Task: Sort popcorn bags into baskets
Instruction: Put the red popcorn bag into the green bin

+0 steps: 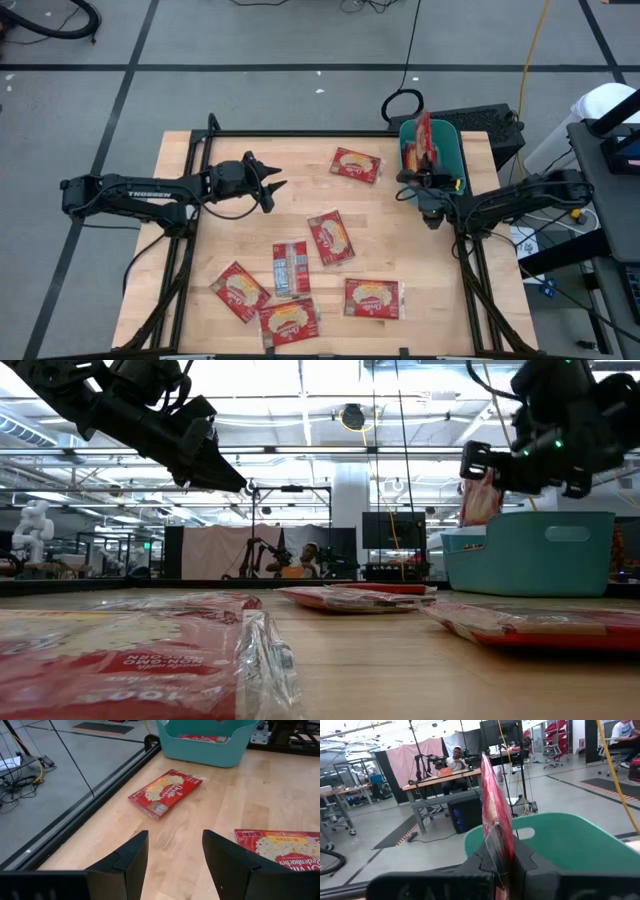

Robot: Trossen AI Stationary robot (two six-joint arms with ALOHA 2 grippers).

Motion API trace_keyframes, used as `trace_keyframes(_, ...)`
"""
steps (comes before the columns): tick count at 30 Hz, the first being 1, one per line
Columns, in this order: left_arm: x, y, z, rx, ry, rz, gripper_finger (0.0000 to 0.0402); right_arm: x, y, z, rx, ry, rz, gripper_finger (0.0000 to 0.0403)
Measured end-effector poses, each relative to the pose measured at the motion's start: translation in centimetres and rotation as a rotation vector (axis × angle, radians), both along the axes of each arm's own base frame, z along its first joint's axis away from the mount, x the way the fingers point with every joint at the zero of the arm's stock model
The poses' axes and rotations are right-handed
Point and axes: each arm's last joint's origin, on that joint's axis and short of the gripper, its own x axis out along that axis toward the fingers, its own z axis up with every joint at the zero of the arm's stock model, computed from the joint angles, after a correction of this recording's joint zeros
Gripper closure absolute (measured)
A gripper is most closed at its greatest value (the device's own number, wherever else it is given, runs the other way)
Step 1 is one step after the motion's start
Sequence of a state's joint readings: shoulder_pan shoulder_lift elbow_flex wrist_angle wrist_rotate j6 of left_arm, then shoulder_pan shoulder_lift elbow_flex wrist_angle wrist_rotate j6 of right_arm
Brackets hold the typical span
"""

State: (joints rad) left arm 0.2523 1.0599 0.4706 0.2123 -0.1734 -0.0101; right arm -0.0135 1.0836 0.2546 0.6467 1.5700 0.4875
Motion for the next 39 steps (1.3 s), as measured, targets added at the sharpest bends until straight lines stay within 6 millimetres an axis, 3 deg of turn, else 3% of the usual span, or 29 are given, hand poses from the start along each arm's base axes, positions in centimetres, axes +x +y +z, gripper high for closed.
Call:
trace_keyframes(15, 0.0, 0.0, 0.0, 0.007, 0.0, -0.002, 0.0206, -1.9, -0.1, -3.0, 0.037, -0.098, 0.081, 0.0399)
trace_keyframes(24, 0.0, 0.0, 0.0, 0.005, 0.002, -0.002, 0.0206, -2.2, -0.5, -3.5, 0.06, -0.161, 0.086, 0.0397)
trace_keyframes(39, 0.0, -0.1, 0.0, -0.018, -0.003, -0.032, 0.0206, -2.1, -0.5, -3.0, 0.035, -0.133, 0.058, 0.0273)
